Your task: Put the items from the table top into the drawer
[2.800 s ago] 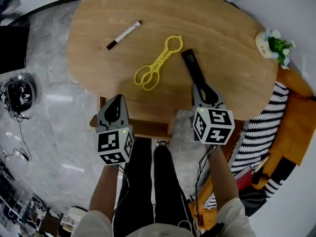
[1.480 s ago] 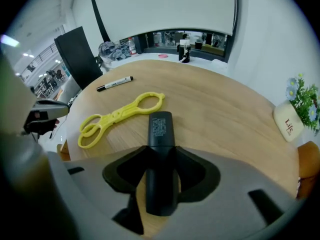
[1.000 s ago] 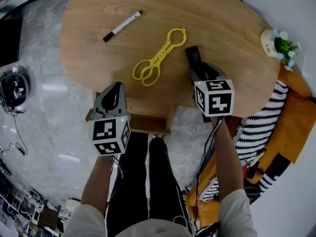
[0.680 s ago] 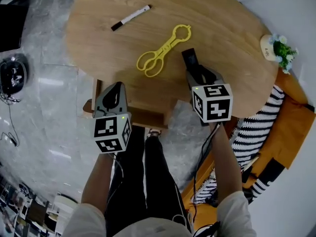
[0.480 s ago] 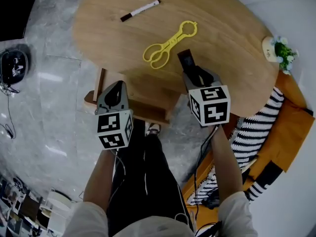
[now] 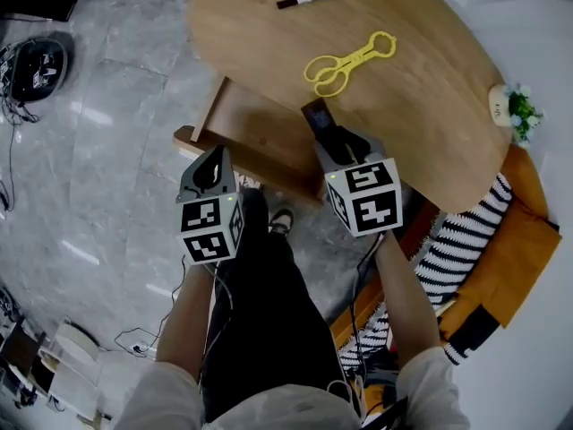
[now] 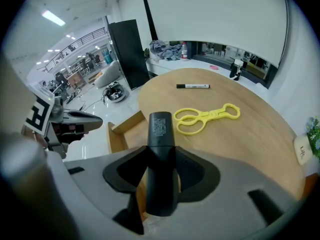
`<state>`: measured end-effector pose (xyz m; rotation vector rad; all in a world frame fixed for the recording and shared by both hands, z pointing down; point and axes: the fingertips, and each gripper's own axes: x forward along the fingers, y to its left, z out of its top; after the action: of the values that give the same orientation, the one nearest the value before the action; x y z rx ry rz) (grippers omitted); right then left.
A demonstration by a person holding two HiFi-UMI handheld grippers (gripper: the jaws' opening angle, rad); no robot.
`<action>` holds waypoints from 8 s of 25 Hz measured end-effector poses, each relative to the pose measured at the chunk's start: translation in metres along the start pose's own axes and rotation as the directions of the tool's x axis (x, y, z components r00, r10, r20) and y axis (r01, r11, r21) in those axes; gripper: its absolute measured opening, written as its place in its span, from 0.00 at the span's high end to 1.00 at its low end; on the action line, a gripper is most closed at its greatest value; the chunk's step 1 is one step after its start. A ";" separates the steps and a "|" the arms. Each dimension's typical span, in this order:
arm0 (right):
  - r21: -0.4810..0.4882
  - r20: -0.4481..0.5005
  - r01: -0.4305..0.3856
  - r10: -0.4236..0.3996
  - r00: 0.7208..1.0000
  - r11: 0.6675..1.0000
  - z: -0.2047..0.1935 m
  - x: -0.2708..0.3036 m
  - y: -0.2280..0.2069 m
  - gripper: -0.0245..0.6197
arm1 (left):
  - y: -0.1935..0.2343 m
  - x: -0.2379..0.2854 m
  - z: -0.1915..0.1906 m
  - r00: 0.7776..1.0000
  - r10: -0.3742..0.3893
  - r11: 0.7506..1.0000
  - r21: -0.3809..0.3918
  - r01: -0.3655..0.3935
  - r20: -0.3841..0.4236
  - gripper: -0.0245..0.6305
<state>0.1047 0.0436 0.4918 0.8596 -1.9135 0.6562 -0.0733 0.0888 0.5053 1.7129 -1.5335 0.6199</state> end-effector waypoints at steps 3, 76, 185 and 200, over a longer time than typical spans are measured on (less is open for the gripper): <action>-0.038 -0.010 -0.028 0.028 1.000 0.999 0.003 0.007 0.027 0.70 | 0.022 -0.014 -0.006 0.999 0.028 0.999 -0.036 -0.027 0.016 0.95; 0.568 0.064 0.097 -0.162 0.985 0.817 0.062 0.043 -0.122 0.65 | -0.016 0.082 0.097 0.989 -0.097 0.986 0.122 0.110 -0.107 0.95; -0.091 -0.162 -0.054 0.039 0.986 0.994 -0.037 0.080 0.054 0.66 | 0.047 0.009 -0.041 0.995 0.041 0.994 -0.100 -0.050 -0.091 0.95; -0.094 -0.046 -0.043 0.039 0.998 0.995 0.018 0.038 0.031 0.68 | 0.036 0.008 -0.015 0.997 0.026 0.995 -0.089 -0.033 -0.078 0.95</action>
<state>0.0575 0.0378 0.5148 0.7418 -1.9106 0.5987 -0.1050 0.0952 0.5277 1.5836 -1.5124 0.6153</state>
